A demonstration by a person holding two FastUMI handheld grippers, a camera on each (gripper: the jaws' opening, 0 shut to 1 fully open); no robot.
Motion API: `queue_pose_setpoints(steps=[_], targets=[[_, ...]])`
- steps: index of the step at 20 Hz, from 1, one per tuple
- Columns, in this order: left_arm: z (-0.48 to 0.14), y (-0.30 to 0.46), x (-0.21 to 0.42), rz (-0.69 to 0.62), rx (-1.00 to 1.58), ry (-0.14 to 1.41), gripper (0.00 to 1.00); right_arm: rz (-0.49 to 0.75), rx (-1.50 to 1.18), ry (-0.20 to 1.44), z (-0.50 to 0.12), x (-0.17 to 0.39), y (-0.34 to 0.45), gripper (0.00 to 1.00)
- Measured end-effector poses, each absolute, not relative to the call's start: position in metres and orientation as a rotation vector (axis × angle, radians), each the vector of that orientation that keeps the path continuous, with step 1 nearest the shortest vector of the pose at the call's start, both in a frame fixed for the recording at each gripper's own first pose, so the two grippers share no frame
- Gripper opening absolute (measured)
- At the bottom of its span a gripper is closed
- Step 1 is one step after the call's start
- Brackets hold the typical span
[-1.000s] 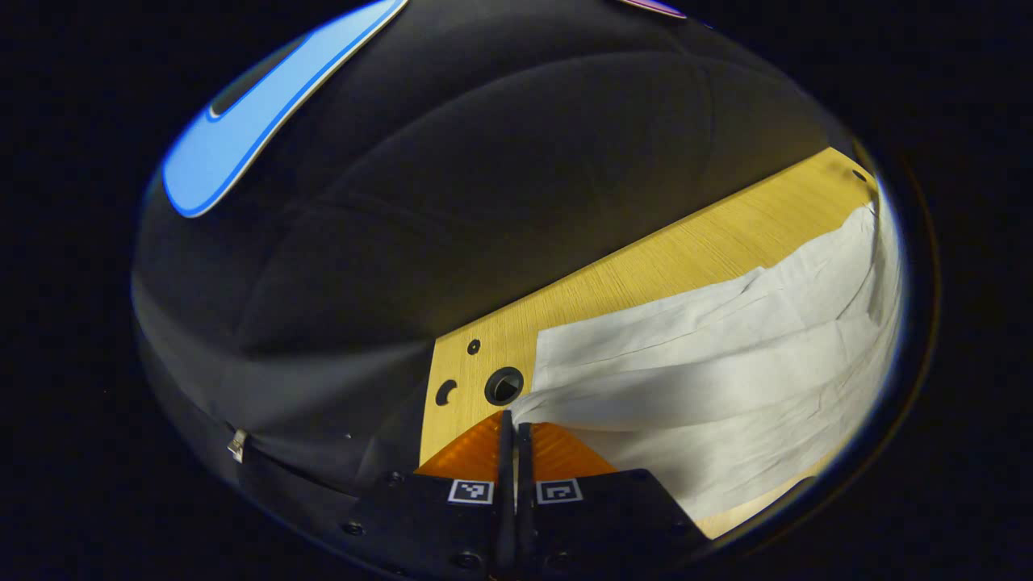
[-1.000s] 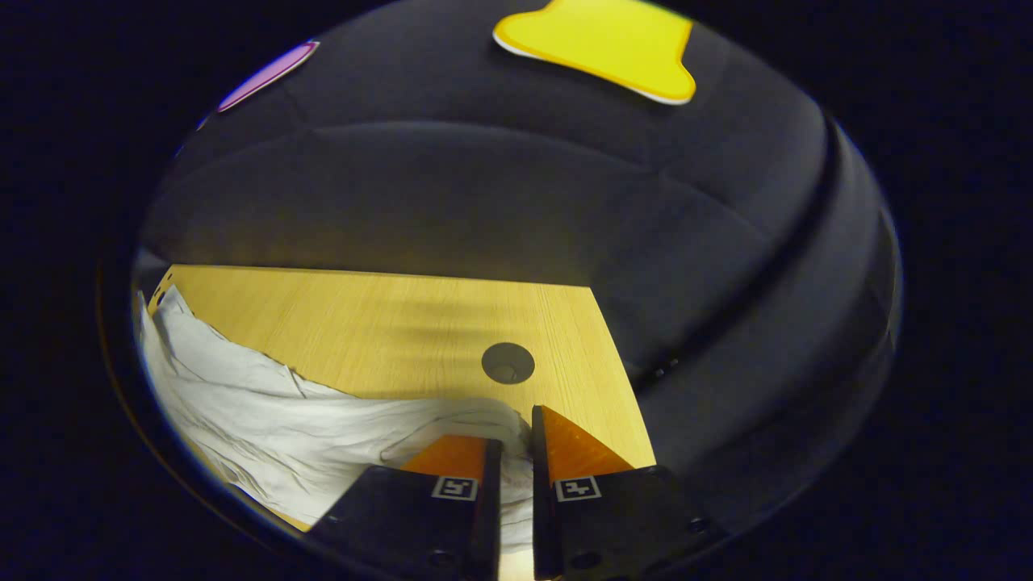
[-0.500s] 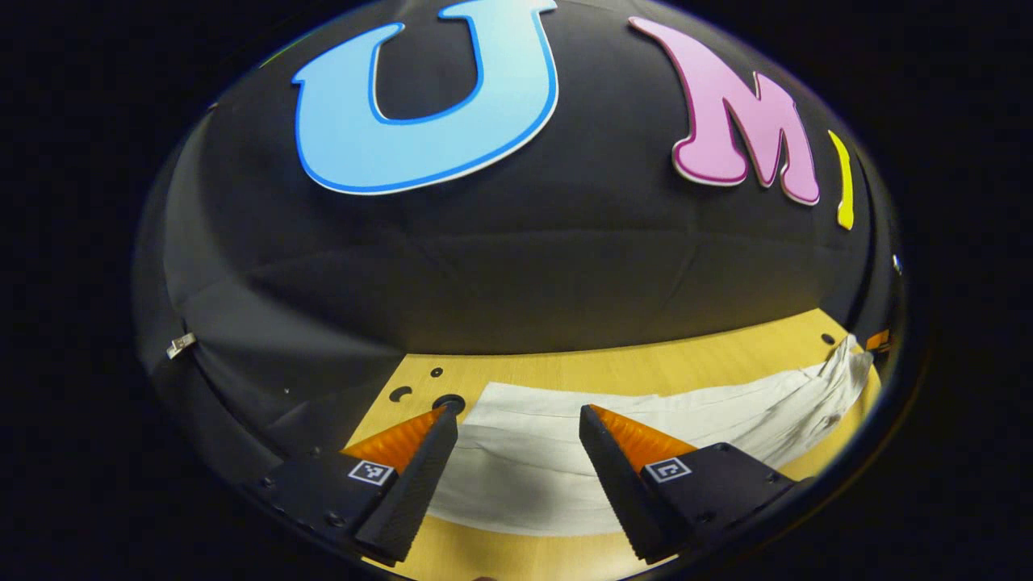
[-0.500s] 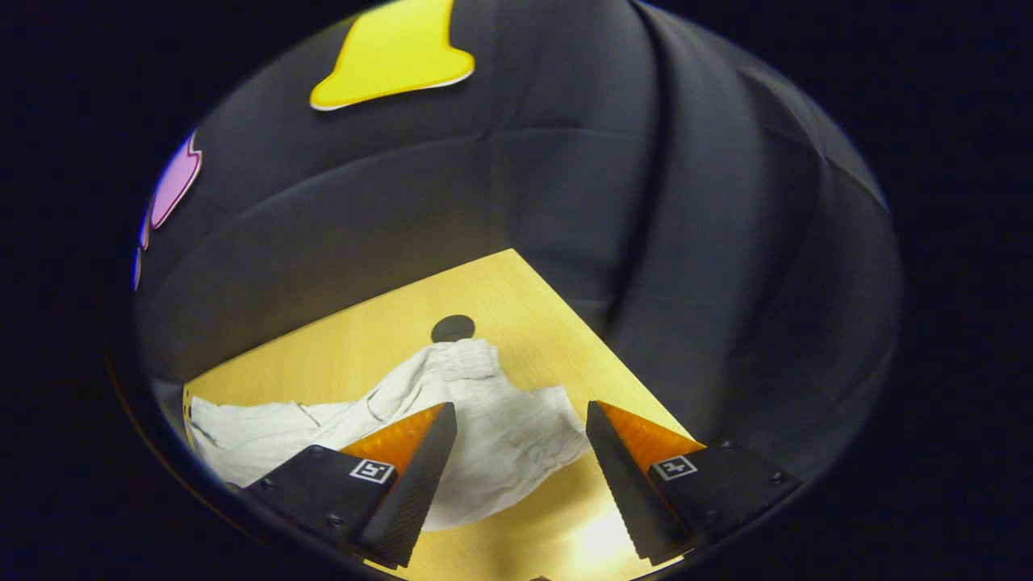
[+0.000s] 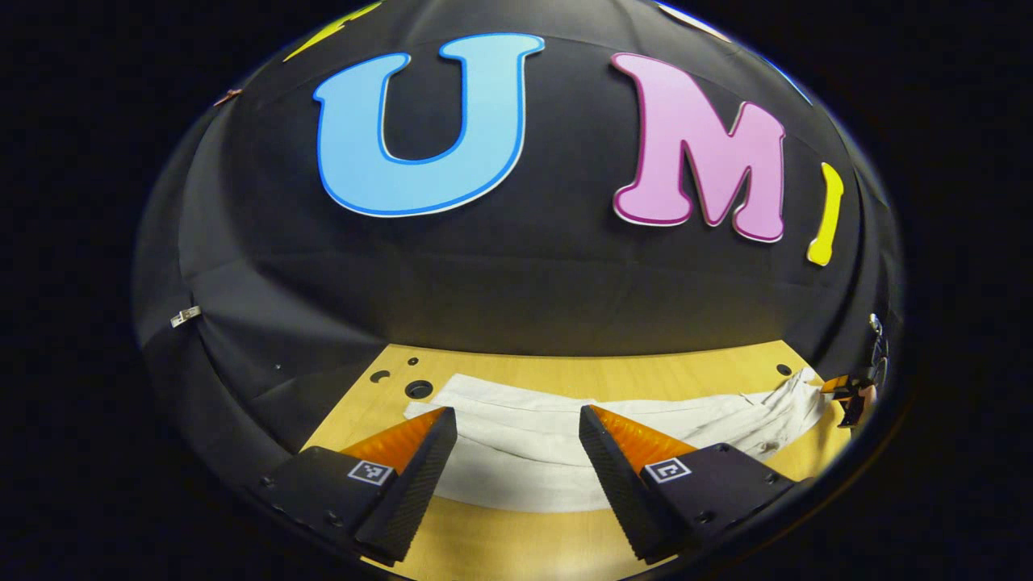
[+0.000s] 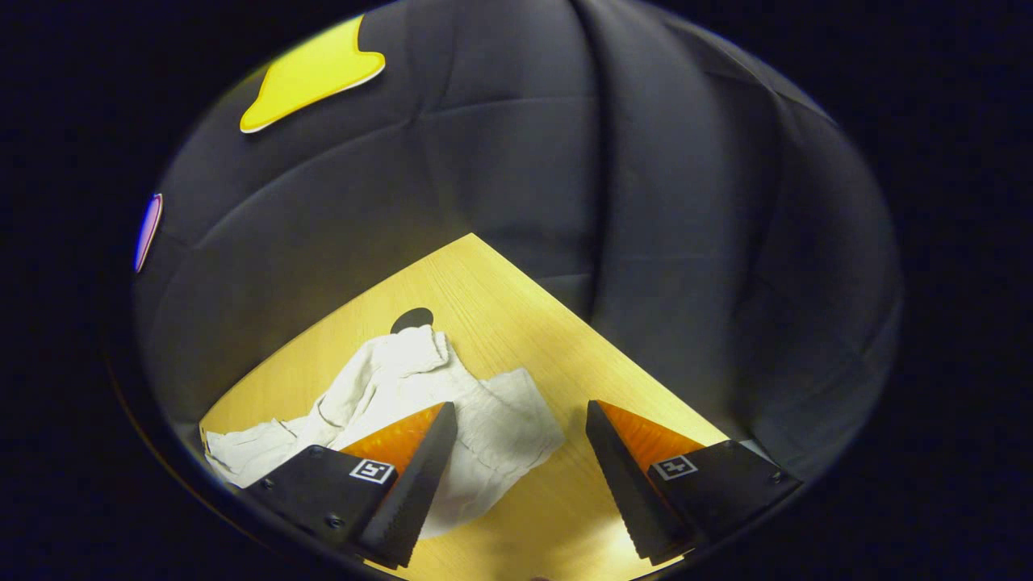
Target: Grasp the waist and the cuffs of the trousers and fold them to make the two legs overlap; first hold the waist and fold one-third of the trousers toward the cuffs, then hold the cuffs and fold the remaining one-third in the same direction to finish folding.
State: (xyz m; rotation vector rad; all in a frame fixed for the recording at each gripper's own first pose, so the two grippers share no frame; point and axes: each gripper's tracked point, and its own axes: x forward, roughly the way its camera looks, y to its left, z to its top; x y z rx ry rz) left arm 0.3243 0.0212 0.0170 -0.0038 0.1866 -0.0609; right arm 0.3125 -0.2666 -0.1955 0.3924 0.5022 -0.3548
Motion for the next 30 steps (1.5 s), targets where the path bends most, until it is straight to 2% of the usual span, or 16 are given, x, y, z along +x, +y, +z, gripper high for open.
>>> queue_pose_setpoints(steps=[4, 7, 9, 10, 12, 15, 18, 24, 30], targets=[[0.017, -0.01, 0.309, -0.127, -0.018, 0.196, 0.97, -0.345, 0.355, 0.509, -0.203, 0.313, -0.262, 0.99], [0.014, -0.023, 0.302, -0.142, 0.01, 0.193, 0.97, -0.35, 0.321, 0.508, -0.205, 0.314, -0.255, 0.94], [0.013, -0.037, 0.299, -0.164, 0.011, 0.191, 0.97, -0.349, 0.32, 0.521, -0.207, 0.315, -0.248, 0.76], [0.01, -0.044, 0.298, -0.179, 0.005, 0.196, 0.97, -0.349, 0.309, 0.515, -0.208, 0.317, -0.247, 0.55], [0.005, -0.051, 0.299, -0.188, 0.009, 0.201, 0.97, -0.321, 0.289, 0.505, -0.208, 0.315, -0.237, 0.29], [-0.003, -0.059, 0.3, -0.198, -0.006, 0.207, 0.97, -0.29, 0.234, 0.477, -0.208, 0.317, -0.238, 0.15], [-0.019, -0.05, 0.298, -0.17, -0.005, 0.246, 0.97, -0.268, 0.265, 0.436, -0.186, 0.316, -0.235, 0.13], [-0.011, -0.037, 0.284, -0.156, -0.024, 0.223, 0.98, -0.214, 0.101, 0.313, -0.11, 0.307, -0.219, 0.12], [-0.021, 0.0, 0.267, -0.106, -0.026, 0.223, 0.98, -0.146, 0.025, 0.22, -0.061, 0.278, -0.2, 0.12]])
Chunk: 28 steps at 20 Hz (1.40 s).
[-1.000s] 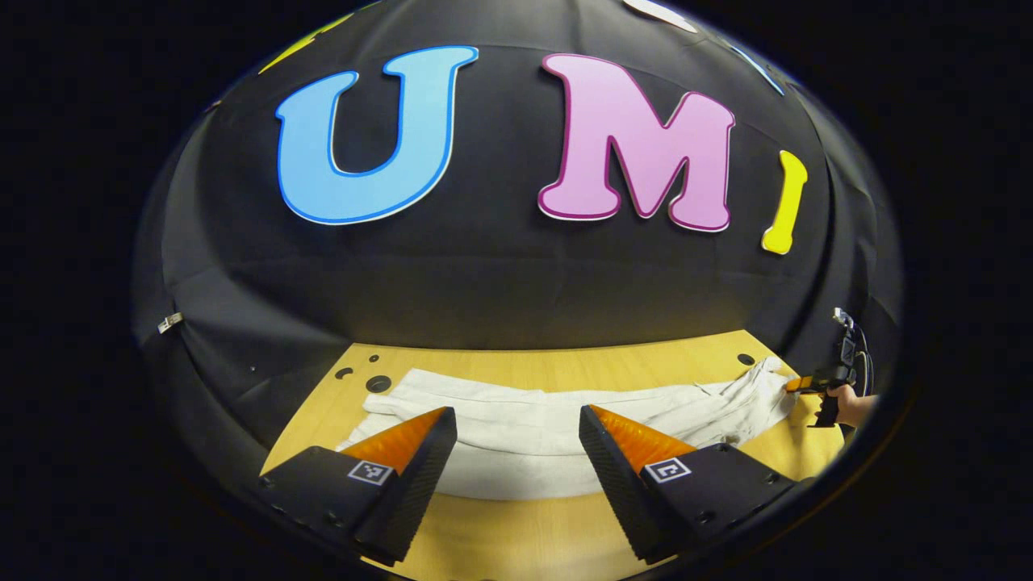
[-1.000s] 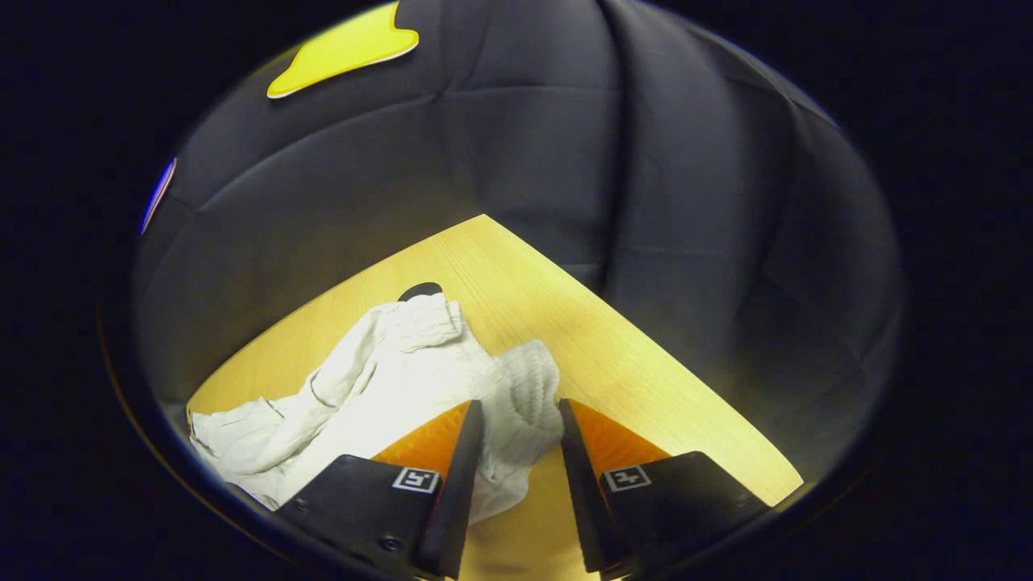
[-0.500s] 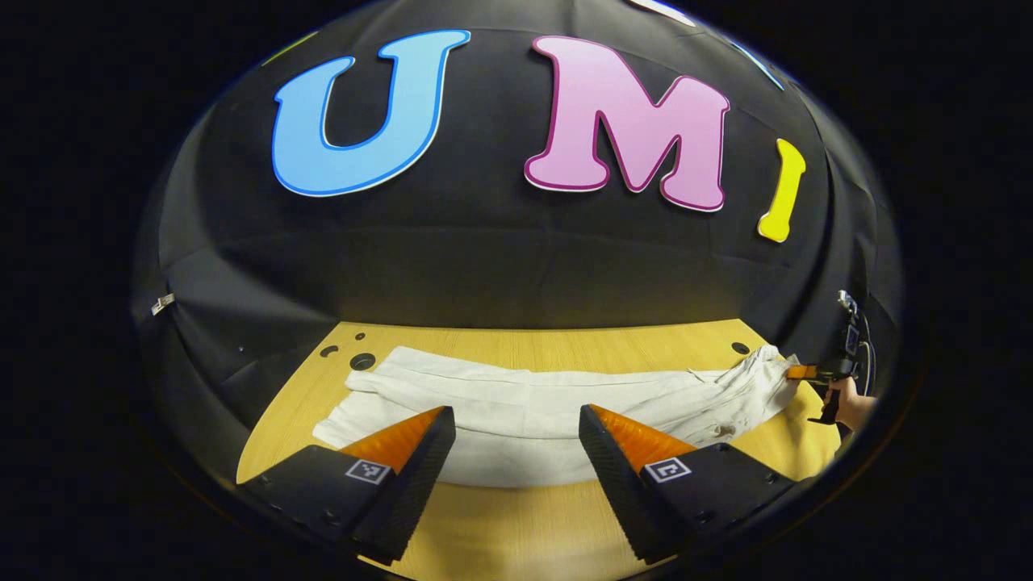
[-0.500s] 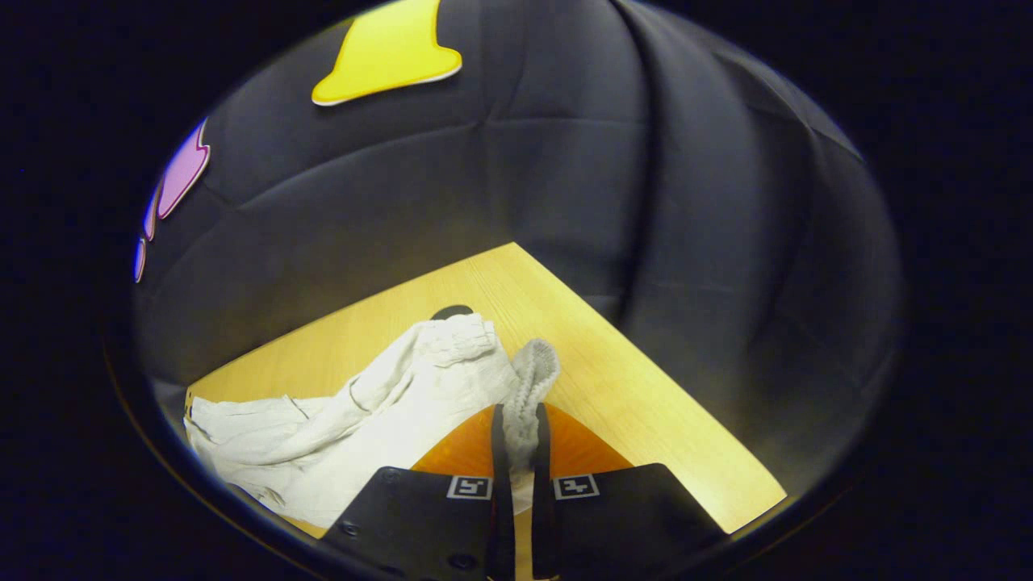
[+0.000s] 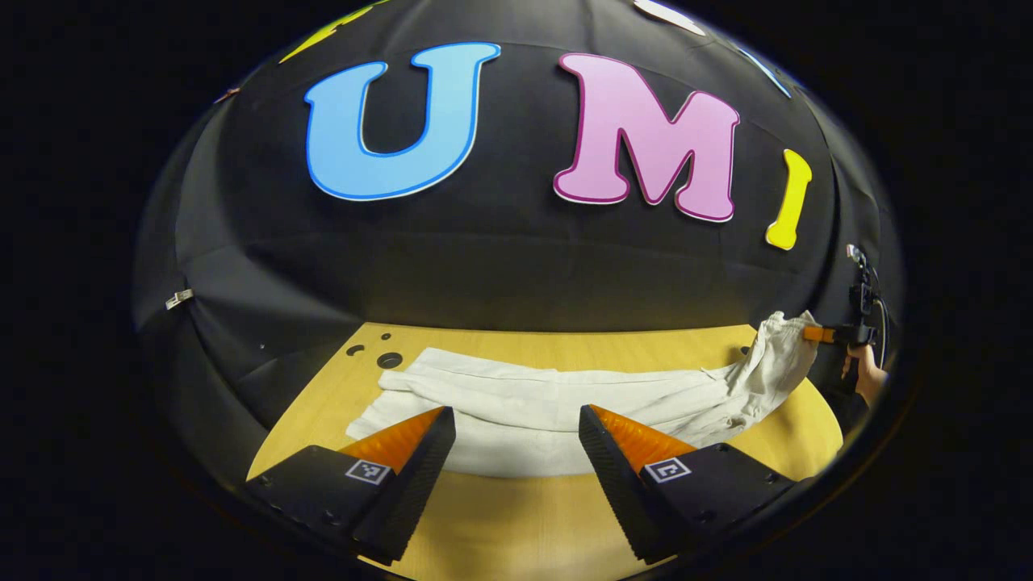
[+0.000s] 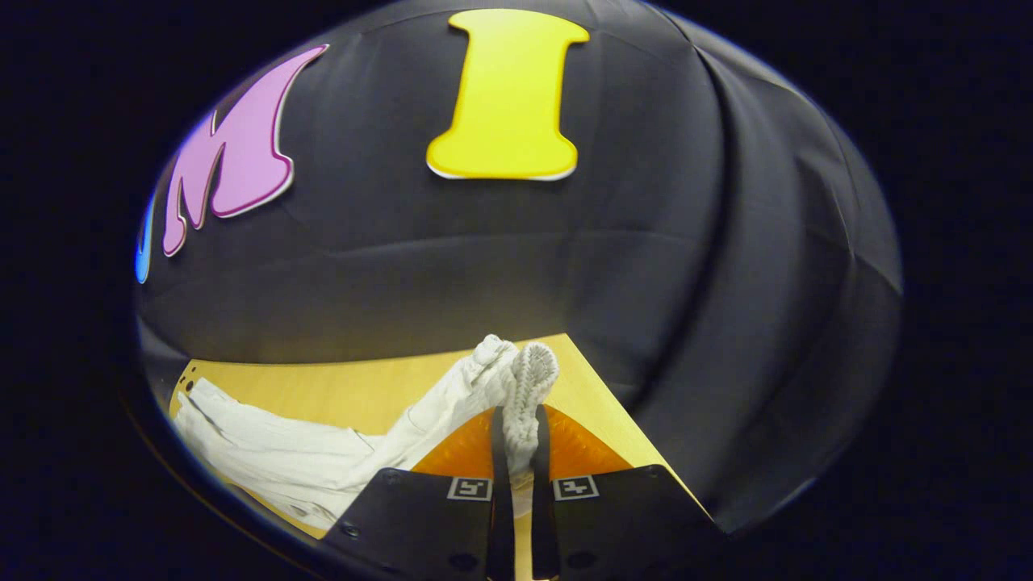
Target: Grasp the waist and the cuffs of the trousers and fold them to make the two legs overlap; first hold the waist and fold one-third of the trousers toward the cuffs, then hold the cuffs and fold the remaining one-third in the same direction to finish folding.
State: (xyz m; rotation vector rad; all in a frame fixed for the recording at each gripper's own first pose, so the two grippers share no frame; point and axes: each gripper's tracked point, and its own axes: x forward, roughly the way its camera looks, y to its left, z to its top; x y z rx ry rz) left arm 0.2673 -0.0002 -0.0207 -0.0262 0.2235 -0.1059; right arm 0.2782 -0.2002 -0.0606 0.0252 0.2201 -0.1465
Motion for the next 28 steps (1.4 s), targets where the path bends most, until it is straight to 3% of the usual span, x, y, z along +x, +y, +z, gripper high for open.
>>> queue_pose_setpoints(steps=[9, 16, 20, 24, 28], targets=[[-0.051, 0.07, 0.243, 0.014, -0.046, 0.258, 0.98, 0.05, -0.028, 0.116, 0.012, 0.221, -0.163, 0.12], [-0.066, 0.109, 0.215, 0.106, -0.033, 0.294, 0.98, 0.238, 0.01, 0.139, 0.01, 0.224, -0.172, 0.12], [-0.082, 0.122, 0.198, 0.155, -0.076, 0.334, 0.98, 0.338, 0.063, 0.233, 0.01, 0.225, -0.174, 0.12], [-0.094, 0.128, 0.176, 0.212, -0.14, 0.371, 0.98, 0.424, -0.008, 0.272, 0.002, 0.223, -0.173, 0.16], [-0.106, 0.131, 0.174, 0.245, -0.232, 0.4, 0.98, 0.509, -0.016, 0.341, 0.004, 0.224, -0.175, 0.27]])
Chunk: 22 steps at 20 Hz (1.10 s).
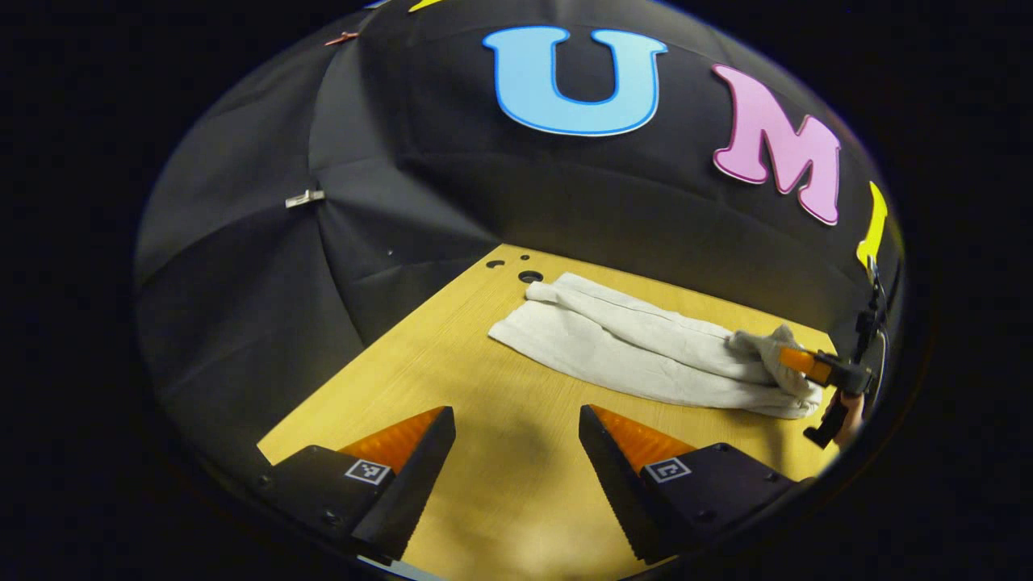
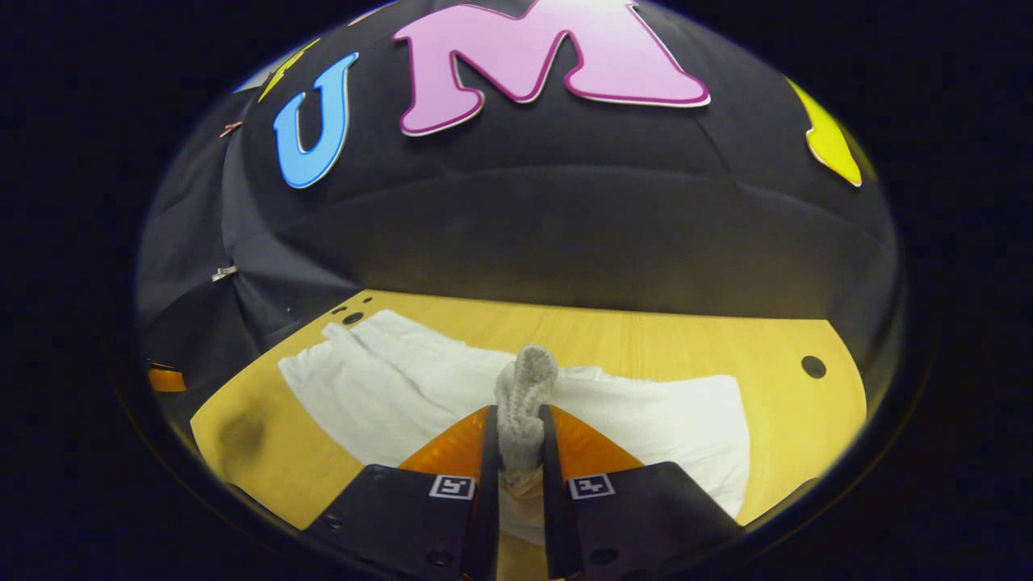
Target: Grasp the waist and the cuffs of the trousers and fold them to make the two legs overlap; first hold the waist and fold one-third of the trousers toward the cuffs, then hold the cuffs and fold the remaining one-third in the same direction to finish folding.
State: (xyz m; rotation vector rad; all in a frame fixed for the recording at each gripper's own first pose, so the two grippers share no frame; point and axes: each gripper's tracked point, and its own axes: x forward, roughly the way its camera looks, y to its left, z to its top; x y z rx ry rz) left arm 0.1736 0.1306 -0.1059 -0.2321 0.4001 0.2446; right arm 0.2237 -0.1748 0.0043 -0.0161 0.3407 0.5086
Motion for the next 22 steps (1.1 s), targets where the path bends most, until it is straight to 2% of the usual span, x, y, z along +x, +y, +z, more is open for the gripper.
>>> queue_pose_setpoints(steps=[1, 2, 3, 4, 7, 10, 11, 12, 14, 17, 19, 22], targets=[[-0.107, 0.128, 0.179, 0.236, -0.26, 0.394, 0.98, 0.528, -0.009, 0.354, 0.006, 0.223, -0.177, 0.35], [-0.106, 0.125, 0.185, 0.222, -0.284, 0.39, 0.97, 0.539, -0.012, 0.365, 0.004, 0.222, -0.174, 0.32], [-0.11, 0.124, 0.19, 0.215, -0.301, 0.397, 0.96, 0.55, -0.016, 0.376, 0.006, 0.221, -0.174, 0.47], [-0.112, 0.125, 0.197, 0.211, -0.31, 0.406, 0.96, 0.565, -0.015, 0.388, 0.008, 0.211, -0.17, 0.51], [-0.108, 0.132, 0.231, 0.17, -0.315, 0.4, 0.96, 0.542, -0.043, 0.373, 0.026, 0.168, -0.17, 0.96], [-0.107, 0.158, 0.277, 0.154, -0.275, 0.395, 0.96, 0.467, -0.085, 0.349, 0.043, 0.154, -0.197, 0.99], [-0.109, 0.168, 0.294, 0.146, -0.264, 0.394, 0.96, 0.44, -0.09, 0.34, 0.051, 0.144, -0.207, 0.92], [-0.113, 0.177, 0.311, 0.134, -0.26, 0.398, 0.96, 0.409, -0.089, 0.331, 0.057, 0.136, -0.217, 0.99], [-0.128, 0.191, 0.342, 0.109, -0.261, 0.416, 0.96, 0.347, -0.075, 0.345, 0.062, 0.112, -0.24, 0.99], [-0.154, 0.207, 0.385, 0.083, -0.265, 0.454, 0.96, 0.251, -0.113, 0.371, 0.062, 0.063, -0.274, 0.99], [-0.163, 0.196, 0.417, 0.006, -0.244, 0.475, 0.96, 0.187, -0.127, 0.459, 0.049, 0.009, -0.297, 0.99], [-0.178, 0.185, 0.458, -0.056, -0.084, 0.517, 0.96, 0.183, -0.223, 0.532, 0.043, -0.062, -0.291, 0.99]])
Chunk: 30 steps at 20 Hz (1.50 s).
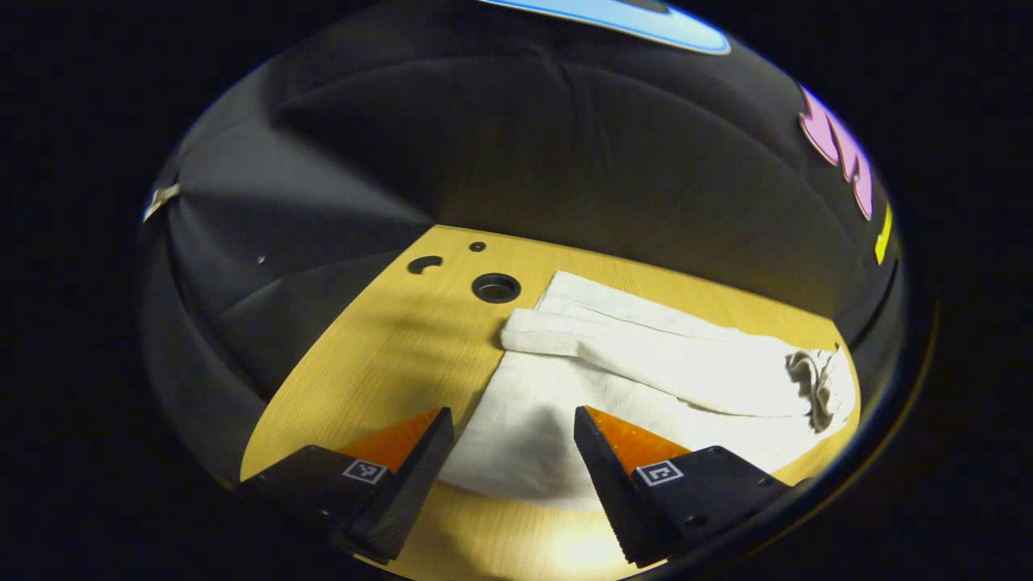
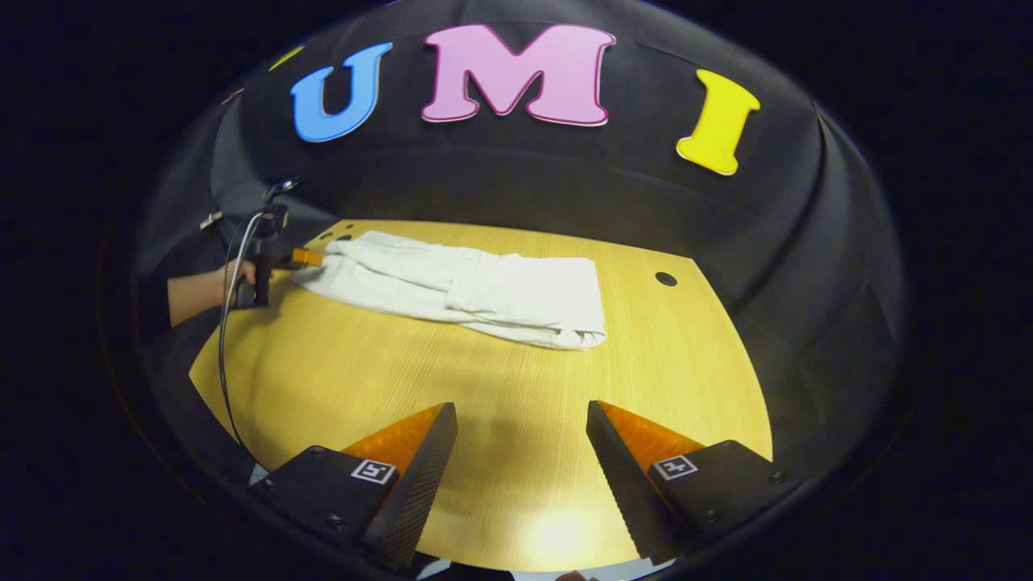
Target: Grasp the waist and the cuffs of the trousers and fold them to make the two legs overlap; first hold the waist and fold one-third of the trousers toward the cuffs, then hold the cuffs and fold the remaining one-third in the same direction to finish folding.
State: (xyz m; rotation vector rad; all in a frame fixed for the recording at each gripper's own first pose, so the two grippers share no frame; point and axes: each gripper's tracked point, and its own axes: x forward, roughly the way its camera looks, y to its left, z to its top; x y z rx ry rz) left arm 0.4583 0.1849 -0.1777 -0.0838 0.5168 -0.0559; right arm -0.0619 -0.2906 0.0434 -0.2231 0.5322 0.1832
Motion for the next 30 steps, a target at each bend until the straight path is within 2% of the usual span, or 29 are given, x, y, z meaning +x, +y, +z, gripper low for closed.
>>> queue_pose_setpoints(steps=[3, 7, 9, 13, 17, 21, 23, 30], targets=[[-0.188, 0.179, 0.475, -0.064, -0.003, 0.557, 0.97, 0.225, -0.181, 0.568, 0.036, -0.094, -0.25, 0.98], [-0.192, 0.172, 0.461, -0.121, 0.032, 0.615, 0.97, 0.224, -0.126, 0.58, 0.032, -0.097, -0.235, 0.98], [-0.194, 0.164, 0.457, -0.144, 0.05, 0.646, 0.82, 0.202, -0.079, 0.582, 0.032, -0.093, -0.236, 0.98], [-0.194, 0.146, 0.455, -0.161, 0.031, 0.646, 0.28, 0.155, -0.041, 0.572, 0.034, -0.097, -0.246, 0.98], [-0.194, 0.143, 0.451, -0.16, 0.04, 0.629, 0.07, 0.112, -0.042, 0.558, 0.038, -0.1, -0.258, 0.98], [-0.187, 0.142, 0.445, -0.134, -0.018, 0.613, 0.06, 0.078, -0.033, 0.538, 0.044, -0.103, -0.265, 0.99], [-0.163, 0.137, 0.442, -0.132, -0.109, 0.537, 0.05, 0.049, -0.042, 0.518, 0.05, -0.108, -0.278, 0.99], [-0.102, 0.127, 0.421, -0.167, -0.146, 0.431, 0.05, 0.013, -0.023, 0.481, 0.066, -0.127, -0.302, 0.99]])
